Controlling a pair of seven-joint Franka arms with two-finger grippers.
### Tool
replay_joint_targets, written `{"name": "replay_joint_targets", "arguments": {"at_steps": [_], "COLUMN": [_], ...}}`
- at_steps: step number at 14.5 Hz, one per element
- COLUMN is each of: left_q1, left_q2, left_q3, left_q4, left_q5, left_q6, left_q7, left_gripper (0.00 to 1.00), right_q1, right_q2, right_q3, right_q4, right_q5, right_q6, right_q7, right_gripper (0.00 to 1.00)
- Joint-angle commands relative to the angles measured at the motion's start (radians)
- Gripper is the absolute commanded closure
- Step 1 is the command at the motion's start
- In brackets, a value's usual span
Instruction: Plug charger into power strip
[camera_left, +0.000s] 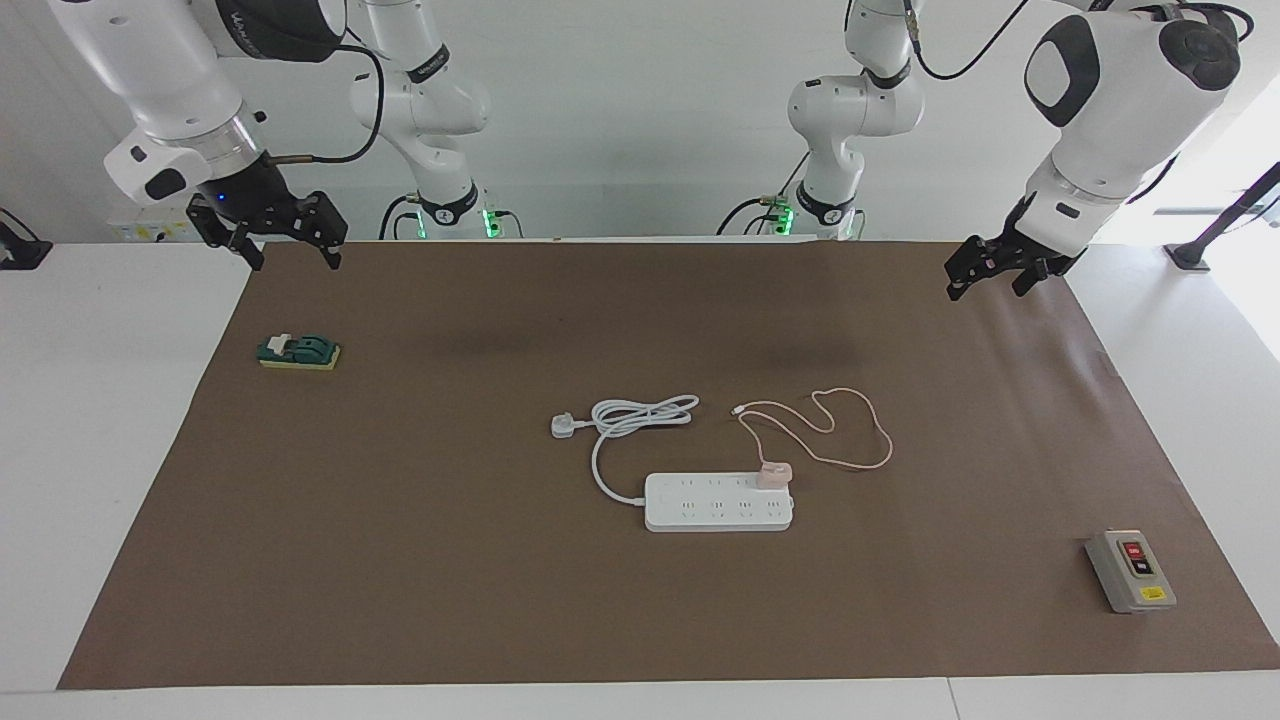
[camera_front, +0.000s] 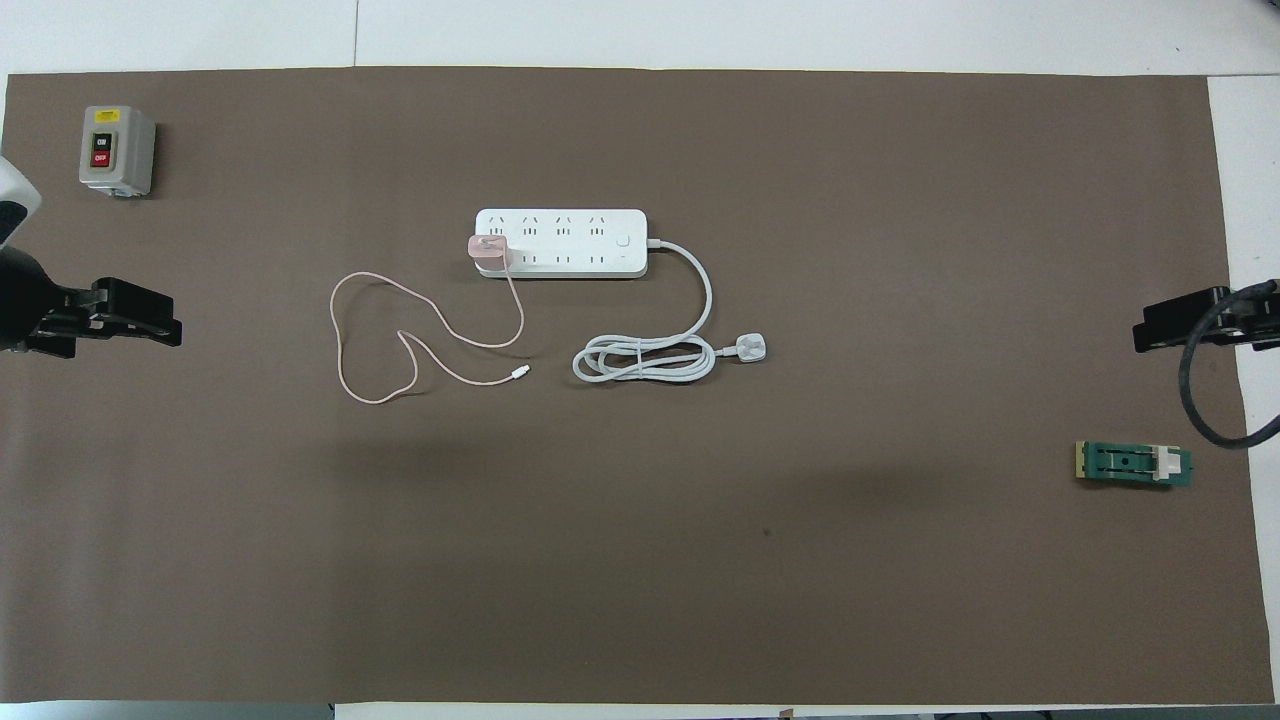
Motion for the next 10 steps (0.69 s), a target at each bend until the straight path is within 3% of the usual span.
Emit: {"name": "replay_joint_targets", "arguments": {"at_steps": [1, 10], "left_q1": [-0.012, -0.012], "left_q2": [-0.02, -0.019], "left_q3": [0.01, 0.01], "left_q4": [-0.012, -0.013], "left_q5": [-0.008, -0.008], "left_q6": [-0.006, -0.001], "left_q7": [0.07, 0.076], "left_gripper": [0.0, 0.0], "right_q1": [-0.016, -0.016], "right_q2": [-0.02, -0.02], "right_q3": [0.014, 0.014], "right_q4": [-0.019, -0.018], "right_q5": [-0.014, -0.016], "right_q6": [-0.004, -0.004], "right_q7": [-0.02, -0.02], "right_gripper": [0.0, 0.0]}}
